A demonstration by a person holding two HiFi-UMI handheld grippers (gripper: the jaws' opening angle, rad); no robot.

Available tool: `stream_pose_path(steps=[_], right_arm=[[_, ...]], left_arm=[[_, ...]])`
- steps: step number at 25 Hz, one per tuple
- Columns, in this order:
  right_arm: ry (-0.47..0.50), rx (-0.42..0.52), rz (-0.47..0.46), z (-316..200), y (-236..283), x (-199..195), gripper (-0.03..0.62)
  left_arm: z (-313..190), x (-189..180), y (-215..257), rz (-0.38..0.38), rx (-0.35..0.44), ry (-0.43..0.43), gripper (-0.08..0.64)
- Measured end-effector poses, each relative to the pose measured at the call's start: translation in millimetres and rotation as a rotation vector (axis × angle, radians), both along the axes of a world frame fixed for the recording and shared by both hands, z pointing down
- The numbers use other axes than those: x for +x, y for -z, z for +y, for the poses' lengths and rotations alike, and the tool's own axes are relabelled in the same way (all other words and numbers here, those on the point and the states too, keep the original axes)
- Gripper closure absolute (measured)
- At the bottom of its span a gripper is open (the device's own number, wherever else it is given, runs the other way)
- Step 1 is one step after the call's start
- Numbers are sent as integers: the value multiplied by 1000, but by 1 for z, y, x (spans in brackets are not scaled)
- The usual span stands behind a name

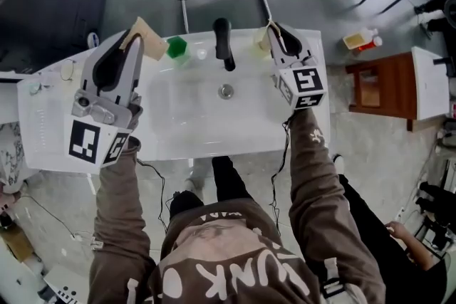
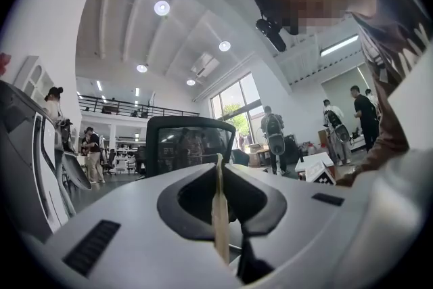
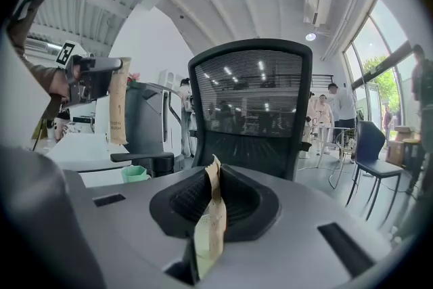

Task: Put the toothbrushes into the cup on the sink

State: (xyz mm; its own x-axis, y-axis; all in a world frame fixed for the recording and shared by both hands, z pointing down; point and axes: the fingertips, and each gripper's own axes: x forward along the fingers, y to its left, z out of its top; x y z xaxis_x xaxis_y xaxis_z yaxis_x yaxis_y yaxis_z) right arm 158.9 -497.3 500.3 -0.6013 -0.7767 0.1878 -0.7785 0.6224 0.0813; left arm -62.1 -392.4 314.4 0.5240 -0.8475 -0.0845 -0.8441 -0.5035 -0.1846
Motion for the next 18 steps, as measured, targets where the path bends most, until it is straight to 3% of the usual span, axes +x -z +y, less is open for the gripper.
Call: stream_pose_path(steps=[18], right_arm=[[19,28,-1,-2,1,-5,549]], left_arm=[[-55,-2,-137,29,-86,3,526]])
